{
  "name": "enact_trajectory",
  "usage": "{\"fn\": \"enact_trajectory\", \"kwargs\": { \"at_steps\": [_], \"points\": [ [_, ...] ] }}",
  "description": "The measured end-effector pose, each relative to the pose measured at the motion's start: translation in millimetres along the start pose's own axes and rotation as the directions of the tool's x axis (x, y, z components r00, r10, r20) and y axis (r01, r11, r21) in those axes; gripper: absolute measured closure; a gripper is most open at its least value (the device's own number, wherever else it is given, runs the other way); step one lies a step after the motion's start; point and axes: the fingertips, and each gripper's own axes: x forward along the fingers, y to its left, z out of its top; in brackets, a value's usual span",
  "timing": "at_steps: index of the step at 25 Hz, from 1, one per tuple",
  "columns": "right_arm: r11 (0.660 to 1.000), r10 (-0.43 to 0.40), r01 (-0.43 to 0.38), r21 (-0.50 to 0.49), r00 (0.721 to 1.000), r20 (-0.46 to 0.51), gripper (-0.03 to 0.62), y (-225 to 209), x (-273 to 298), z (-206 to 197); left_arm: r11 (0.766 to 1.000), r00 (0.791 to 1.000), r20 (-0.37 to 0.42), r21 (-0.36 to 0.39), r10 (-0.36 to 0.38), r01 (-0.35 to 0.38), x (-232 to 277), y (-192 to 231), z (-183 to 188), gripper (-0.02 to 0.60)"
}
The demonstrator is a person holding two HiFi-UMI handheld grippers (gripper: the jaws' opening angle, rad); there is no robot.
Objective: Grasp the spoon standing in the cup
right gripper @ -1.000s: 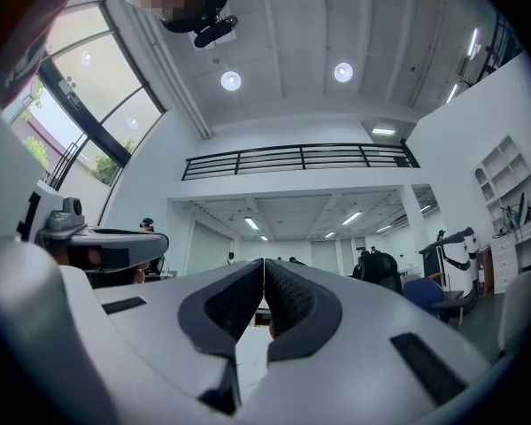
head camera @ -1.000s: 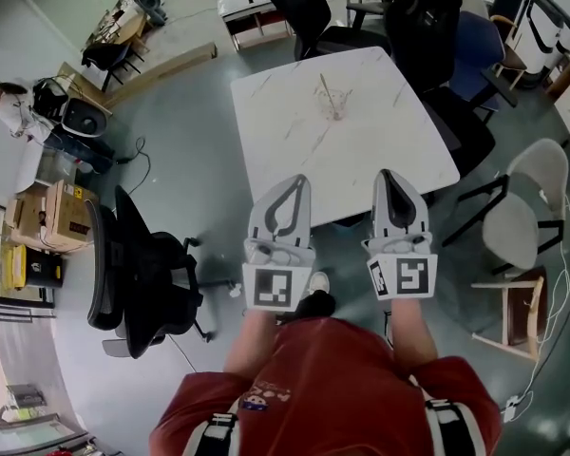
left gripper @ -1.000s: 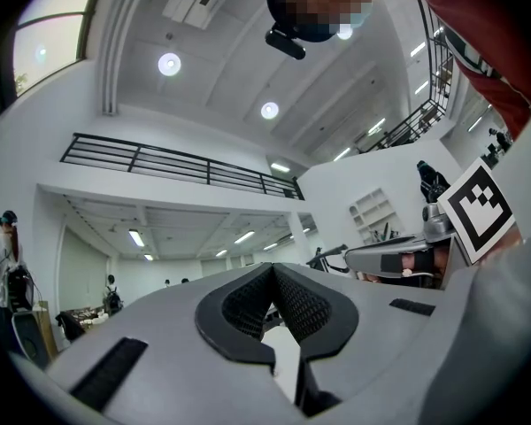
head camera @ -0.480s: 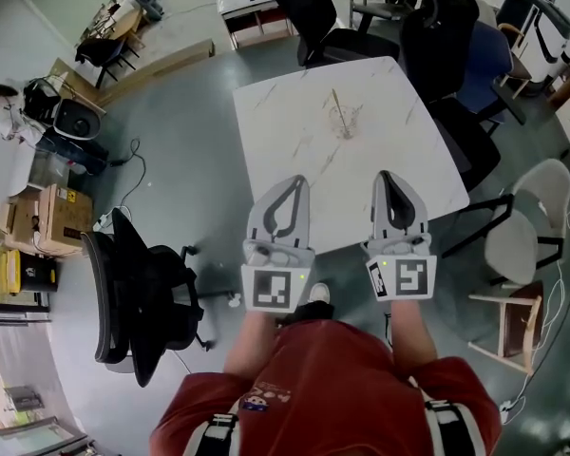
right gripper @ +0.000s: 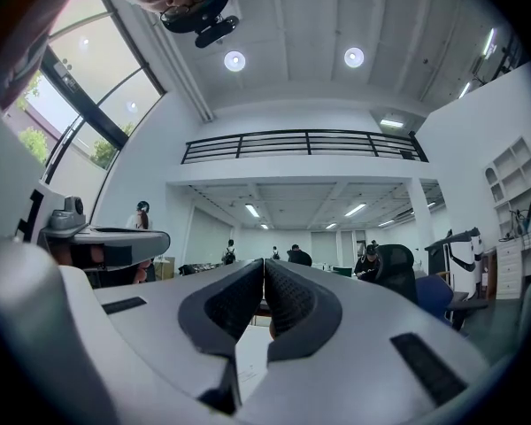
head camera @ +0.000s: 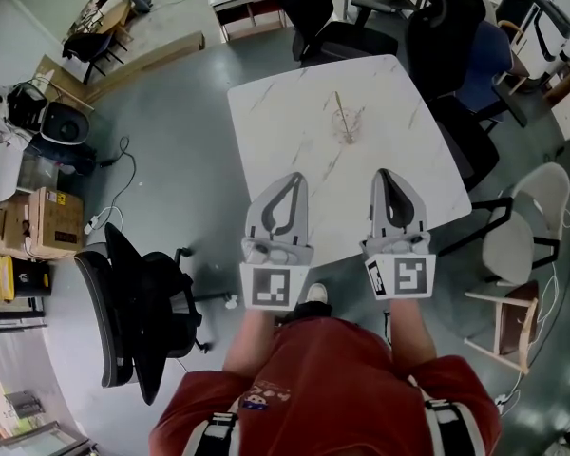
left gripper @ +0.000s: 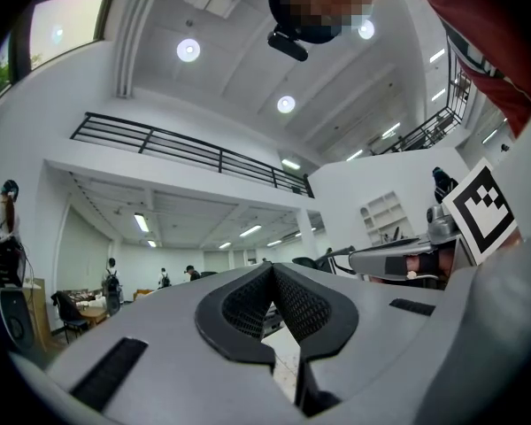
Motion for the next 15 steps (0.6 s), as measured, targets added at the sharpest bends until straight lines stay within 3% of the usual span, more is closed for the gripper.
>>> {"fn": "enact_trajectory", "kwargs": {
  "at_steps": [15],
  "points": [
    [0.998,0.0,0.002,-0.061,0.999,0.037,0.58,-0.3,24.9,19.2,1.0,0.997,0.074,0.004,0.009,-0.009,19.3,21.0,18.5,0.572]
  ]
}}
